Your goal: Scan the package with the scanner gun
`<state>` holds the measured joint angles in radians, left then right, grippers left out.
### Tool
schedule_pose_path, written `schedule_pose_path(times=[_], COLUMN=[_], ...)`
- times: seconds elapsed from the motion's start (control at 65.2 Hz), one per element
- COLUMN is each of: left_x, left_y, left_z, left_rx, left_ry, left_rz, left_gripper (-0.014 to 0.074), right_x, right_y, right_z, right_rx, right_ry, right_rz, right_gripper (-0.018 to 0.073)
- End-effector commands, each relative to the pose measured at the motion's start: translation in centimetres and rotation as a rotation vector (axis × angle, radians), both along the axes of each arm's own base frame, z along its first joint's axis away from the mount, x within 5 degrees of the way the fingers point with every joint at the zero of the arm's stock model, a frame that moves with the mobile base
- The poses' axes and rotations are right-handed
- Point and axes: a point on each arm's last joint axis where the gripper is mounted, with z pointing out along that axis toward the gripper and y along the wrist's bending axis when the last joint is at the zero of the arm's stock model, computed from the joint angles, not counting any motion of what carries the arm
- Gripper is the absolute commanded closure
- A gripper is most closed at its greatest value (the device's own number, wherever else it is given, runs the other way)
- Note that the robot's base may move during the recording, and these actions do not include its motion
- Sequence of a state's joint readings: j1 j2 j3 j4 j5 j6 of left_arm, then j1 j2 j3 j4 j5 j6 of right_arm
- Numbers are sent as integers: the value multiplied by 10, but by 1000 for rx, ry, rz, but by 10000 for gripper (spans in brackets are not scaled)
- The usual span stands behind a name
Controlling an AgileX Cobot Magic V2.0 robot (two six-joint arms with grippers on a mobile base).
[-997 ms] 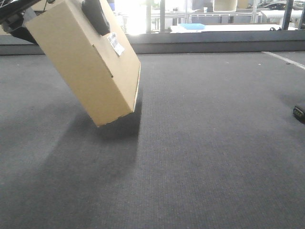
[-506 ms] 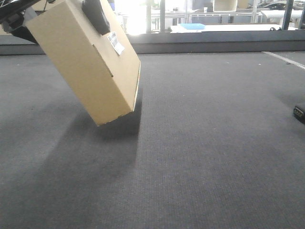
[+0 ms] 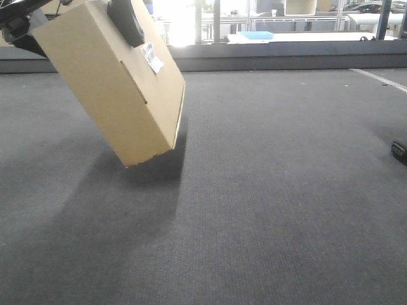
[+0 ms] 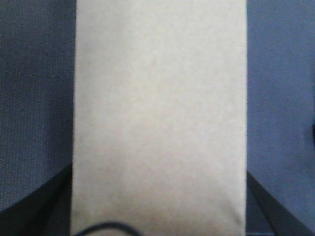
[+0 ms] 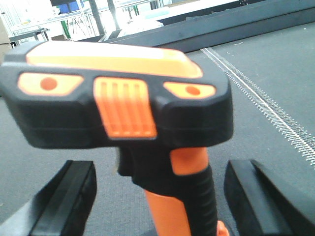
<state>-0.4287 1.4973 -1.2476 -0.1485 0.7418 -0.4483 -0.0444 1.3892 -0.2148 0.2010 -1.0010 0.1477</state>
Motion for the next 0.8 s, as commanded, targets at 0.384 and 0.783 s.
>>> schedule_pose_path(times=[0.384,0.783], left_x=[0,0], left_y=[-2,-2], left_z=[3,3], left_rx=[-10,-9], left_ry=[-27,-30], left_rz=[-3,-3], left_gripper=[707,707], right_x=[13,25], right_y=[-1,-2], right_z=[-13,-12], right_rx=[0,2], right_ry=[-12,-28], right_rz=[2,-9], right_gripper=[123,123])
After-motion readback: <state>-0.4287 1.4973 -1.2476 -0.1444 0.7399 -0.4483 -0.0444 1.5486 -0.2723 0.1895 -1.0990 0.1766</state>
